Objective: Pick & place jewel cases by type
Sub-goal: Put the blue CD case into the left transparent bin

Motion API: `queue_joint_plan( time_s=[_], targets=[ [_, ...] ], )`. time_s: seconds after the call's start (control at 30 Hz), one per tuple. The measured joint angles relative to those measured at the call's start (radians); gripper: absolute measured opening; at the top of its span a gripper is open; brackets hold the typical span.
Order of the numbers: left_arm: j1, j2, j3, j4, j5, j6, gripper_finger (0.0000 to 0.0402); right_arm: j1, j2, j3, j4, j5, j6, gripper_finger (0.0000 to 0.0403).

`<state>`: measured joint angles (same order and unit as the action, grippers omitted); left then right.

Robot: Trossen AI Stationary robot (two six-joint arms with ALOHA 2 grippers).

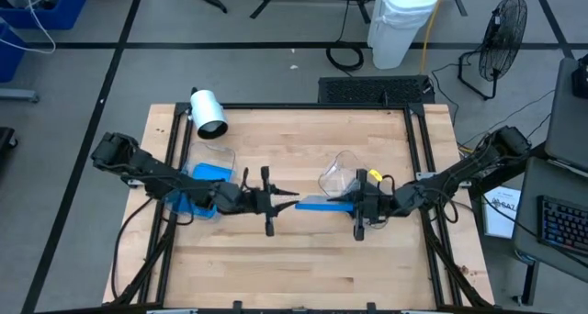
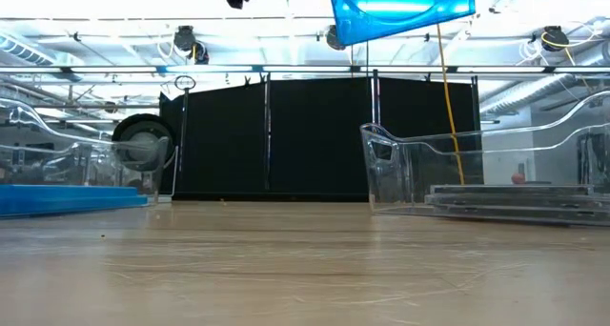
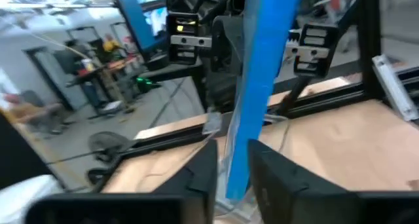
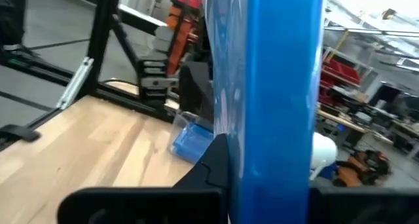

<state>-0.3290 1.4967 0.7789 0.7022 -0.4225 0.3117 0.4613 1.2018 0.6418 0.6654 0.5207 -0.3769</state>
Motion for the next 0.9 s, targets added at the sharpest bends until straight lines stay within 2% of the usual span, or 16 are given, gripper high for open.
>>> queue_joint_plan(
  time_s=[0.27, 0.43, 0.57, 0.73, 0.83, 0.9],
  targets=[
    [0.068, 0.0, 0.001, 0.01, 0.219, -0.08, 0.0198, -0.052, 0.0, -0.003, 0.022, -0.113, 0.02, 0.0005],
    [0.093, 0.016, 0.002, 0.036, 0.242, -0.125, 0.0225, -0.093, 0.034, -0.003, 0.06, -0.137, 0.024, 0.0005],
    [0.11, 0.049, 0.002, 0.08, 0.242, -0.155, 0.0228, -0.128, 0.078, -0.003, 0.118, -0.209, 0.036, 0.0005],
    [0.124, 0.055, 0.002, 0.075, 0.215, -0.15, 0.0219, -0.143, 0.103, -0.003, 0.14, -0.209, 0.038, 0.0005],
    [0.124, 0.055, 0.002, 0.078, 0.201, -0.104, 0.0182, -0.145, 0.103, -0.003, 0.146, -0.208, 0.038, 0.0006],
    [0.122, 0.055, 0.002, 0.08, 0.213, -0.072, 0.0136, -0.145, 0.103, -0.003, 0.147, -0.208, 0.043, 0.0009]
  ],
)
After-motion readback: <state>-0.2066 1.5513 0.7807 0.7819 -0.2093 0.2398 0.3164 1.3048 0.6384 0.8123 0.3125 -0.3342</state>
